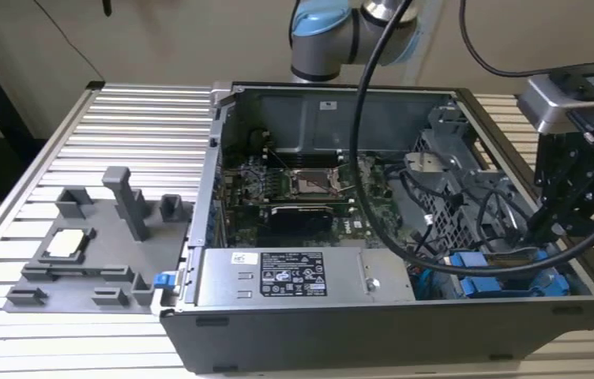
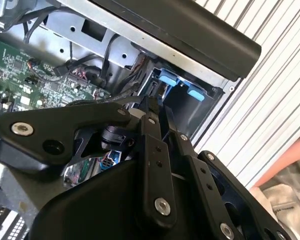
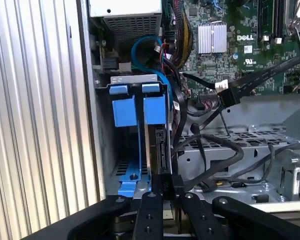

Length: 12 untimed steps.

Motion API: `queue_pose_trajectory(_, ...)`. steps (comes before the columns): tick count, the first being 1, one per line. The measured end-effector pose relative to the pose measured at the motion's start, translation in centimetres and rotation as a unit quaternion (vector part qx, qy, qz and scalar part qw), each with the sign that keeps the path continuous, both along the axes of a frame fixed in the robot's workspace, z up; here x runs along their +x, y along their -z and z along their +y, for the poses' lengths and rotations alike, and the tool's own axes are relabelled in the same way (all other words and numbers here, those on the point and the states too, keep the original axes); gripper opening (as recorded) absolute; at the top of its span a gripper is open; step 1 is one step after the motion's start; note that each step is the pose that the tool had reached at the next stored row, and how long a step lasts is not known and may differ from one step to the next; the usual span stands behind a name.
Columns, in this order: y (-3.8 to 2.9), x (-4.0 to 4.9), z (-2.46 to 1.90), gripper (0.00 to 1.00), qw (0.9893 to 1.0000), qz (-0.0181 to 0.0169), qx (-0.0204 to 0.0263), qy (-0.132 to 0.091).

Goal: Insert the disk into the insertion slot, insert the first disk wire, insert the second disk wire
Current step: 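Insert the first disk wire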

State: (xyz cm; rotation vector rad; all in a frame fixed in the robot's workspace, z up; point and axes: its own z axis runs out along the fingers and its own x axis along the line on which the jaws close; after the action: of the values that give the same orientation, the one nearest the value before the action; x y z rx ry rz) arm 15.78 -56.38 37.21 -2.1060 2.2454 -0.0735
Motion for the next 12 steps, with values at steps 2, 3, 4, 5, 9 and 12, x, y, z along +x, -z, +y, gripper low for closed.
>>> queue_pose_trajectory(2,0.02,0.24,0.0,0.19,1.0,0.0076,0.0,0.0)
queue_pose_trajectory(3,0.06,0.32,0.01,0.19,1.0,0.0093,0.0001,0.0)
queue_pose_trajectory(4,0.15,0.39,0.01,0.19,0.9999,0.0111,0.0002,0.0)
queue_pose_trajectory(5,0.25,0.47,0.01,0.19,0.9999,0.0128,0.0002,0.0)
queue_pose_trajectory(9,0.68,0.85,0.0,0.19,0.9998,0.0186,0.0,0.0)
queue_pose_trajectory(12,0.98,1.18,-0.05,0.19,0.9997,0.0238,0.0001,0.0)
